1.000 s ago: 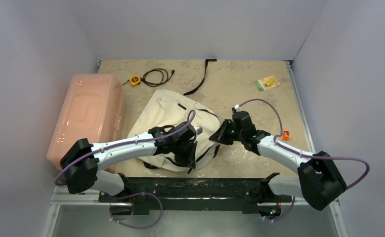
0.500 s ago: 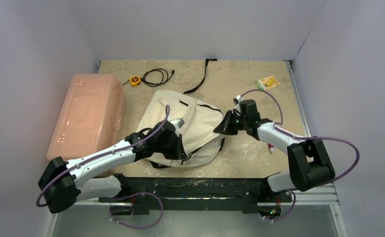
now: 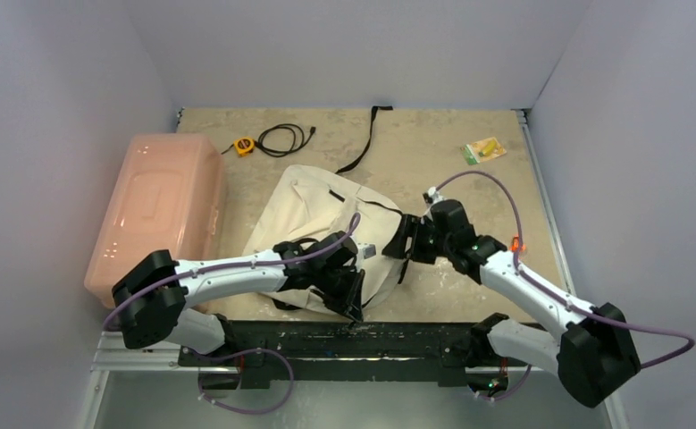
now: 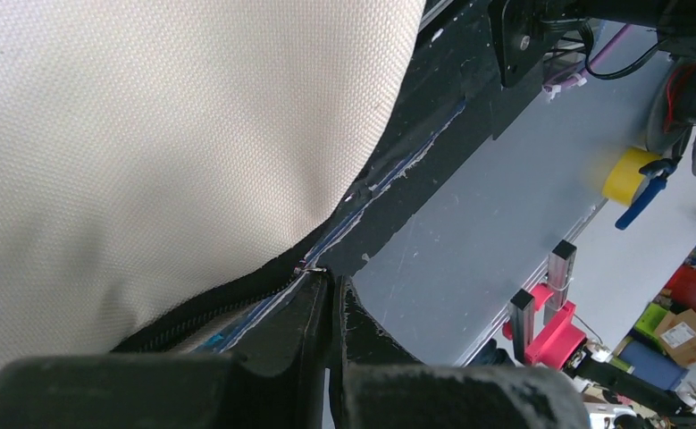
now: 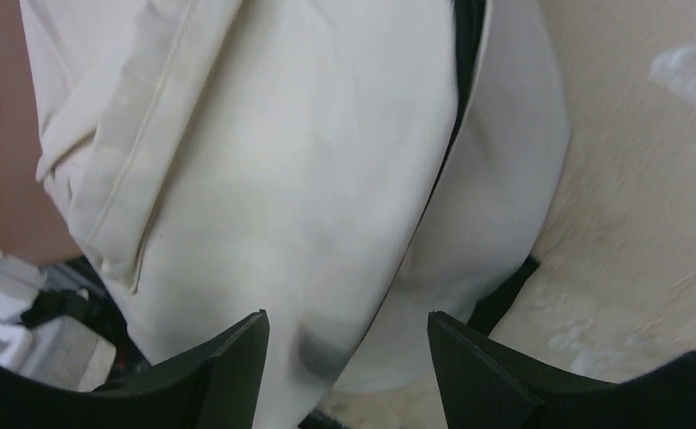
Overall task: Pack the student bag
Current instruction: Zip the student bag at the center of the board.
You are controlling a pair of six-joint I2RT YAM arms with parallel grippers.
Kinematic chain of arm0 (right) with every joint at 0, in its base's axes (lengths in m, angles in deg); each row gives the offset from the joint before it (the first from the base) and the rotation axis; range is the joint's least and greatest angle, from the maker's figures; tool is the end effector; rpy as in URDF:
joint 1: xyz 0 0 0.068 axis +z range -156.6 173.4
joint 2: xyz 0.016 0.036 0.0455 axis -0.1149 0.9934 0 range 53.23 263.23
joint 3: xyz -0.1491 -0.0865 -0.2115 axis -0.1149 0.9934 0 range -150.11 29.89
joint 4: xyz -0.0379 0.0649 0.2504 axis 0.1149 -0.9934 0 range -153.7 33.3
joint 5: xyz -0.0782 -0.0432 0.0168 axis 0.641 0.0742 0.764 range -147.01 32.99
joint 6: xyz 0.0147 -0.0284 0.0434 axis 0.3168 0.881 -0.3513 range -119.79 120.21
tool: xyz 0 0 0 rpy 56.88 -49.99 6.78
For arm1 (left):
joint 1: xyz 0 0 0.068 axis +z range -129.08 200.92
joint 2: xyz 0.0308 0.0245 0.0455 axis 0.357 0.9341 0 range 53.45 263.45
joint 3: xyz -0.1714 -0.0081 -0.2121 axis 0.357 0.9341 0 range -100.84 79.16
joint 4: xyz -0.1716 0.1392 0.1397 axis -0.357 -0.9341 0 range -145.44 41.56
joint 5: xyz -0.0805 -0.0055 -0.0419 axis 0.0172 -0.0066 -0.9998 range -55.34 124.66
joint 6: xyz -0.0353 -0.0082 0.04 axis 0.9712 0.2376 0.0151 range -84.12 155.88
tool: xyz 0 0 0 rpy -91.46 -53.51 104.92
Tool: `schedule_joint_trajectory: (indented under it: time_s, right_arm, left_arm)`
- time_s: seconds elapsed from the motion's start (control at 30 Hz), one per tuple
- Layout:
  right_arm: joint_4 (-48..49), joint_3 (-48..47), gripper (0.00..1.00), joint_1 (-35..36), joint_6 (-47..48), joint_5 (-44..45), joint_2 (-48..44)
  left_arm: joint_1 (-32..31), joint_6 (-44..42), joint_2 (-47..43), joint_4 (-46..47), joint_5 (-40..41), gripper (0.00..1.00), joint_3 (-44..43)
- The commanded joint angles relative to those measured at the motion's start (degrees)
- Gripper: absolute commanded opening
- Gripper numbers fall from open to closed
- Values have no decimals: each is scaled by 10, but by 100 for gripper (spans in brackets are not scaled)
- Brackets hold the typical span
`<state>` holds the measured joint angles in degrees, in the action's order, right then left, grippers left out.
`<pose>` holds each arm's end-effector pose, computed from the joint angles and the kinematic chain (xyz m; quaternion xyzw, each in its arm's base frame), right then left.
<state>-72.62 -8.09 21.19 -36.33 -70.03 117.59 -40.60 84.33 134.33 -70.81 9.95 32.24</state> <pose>0.2018 0.1154 0.2233 0.0237 0.9096 0.3016 0.2849 0.1175 -0.2478 0.1986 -0.1680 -0.9219 0.3492 0.0053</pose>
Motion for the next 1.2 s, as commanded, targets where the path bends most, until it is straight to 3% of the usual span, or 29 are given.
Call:
schedule_joint_trajectory:
  time_s: [0.0, 0.2, 0.3, 0.33, 0.37, 0.4, 0.5, 0.67, 0.83, 1.17]
  right_arm:
    - [60, 80, 70, 65, -162, -35, -59]
    - [152, 119, 63, 132, -277, -18, -39]
    - [179, 117, 52, 151, -292, 0, -18]
    - [178, 115, 38, 151, -287, 0, -20]
    - [172, 114, 12, 147, -286, 10, -23]
    - [155, 110, 0, 129, -276, 19, -28]
    - [126, 113, 0, 40, -218, -8, -47]
    - [115, 113, 0, -66, -126, -74, -38]
    - [113, 109, 0, -83, -91, -83, -24]
    - [54, 78, 0, -124, -1, -57, -9]
  left_arm:
    - [-16, -14, 2, -24, -16, 0, -35]
    - [-23, -20, -11, -45, 9, 0, -54]
    - [-24, -22, -4, -59, 27, 0, -65]
    - [-24, -21, 0, -75, 43, 0, -69]
    - [-24, -16, 4, -100, 66, 0, -72]
    - [-23, -5, 5, -133, 103, 0, -74]
    - [-15, 43, -1, -245, 210, 0, -67]
    - [30, 99, -46, -339, 294, 0, -7]
    - [80, 97, -101, -335, 301, 0, 34]
    - [80, 107, -117, -351, 282, 0, 78]
